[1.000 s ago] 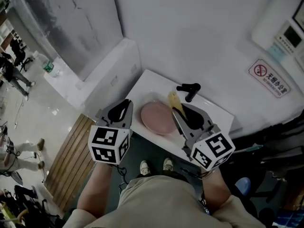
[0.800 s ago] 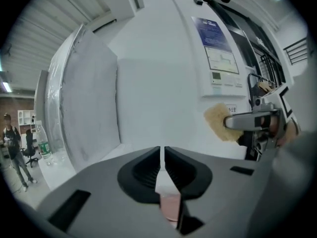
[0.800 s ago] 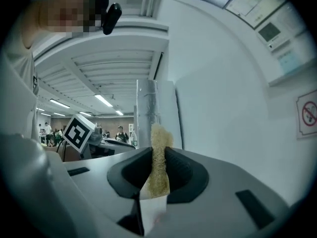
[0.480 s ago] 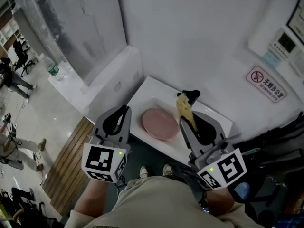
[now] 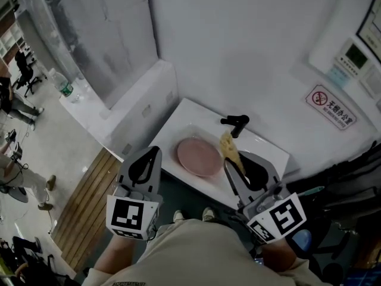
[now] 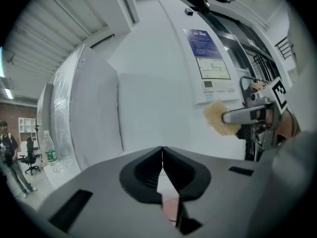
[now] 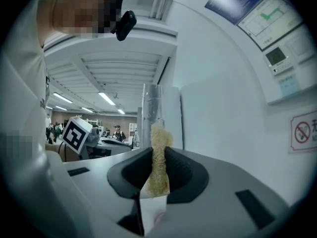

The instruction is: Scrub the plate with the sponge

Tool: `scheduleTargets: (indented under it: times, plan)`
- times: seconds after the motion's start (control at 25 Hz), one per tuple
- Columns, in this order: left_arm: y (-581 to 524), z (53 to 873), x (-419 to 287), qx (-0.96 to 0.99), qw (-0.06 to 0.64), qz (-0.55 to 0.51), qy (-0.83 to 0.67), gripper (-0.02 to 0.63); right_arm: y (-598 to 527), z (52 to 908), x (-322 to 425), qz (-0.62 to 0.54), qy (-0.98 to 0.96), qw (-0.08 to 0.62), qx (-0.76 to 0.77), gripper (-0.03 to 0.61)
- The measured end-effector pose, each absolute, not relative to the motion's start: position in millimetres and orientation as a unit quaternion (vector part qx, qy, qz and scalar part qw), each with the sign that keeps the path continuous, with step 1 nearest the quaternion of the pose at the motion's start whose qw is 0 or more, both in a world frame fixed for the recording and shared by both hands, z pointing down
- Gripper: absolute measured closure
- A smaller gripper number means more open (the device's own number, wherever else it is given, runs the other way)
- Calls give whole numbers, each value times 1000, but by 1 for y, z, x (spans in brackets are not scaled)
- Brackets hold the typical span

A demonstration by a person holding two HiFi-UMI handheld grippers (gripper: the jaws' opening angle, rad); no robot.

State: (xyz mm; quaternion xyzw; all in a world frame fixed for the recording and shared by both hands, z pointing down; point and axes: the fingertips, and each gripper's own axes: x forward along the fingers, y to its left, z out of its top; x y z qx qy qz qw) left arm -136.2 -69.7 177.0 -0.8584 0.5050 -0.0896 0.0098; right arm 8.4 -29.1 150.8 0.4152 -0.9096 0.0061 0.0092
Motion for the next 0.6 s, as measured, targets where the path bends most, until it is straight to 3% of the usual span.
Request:
scheduleTargets:
  times: [0.6]
  plan:
    - [-71,194,-153,-852,11,-119,510,606,-35,166,-13,26,-921,23,389,502]
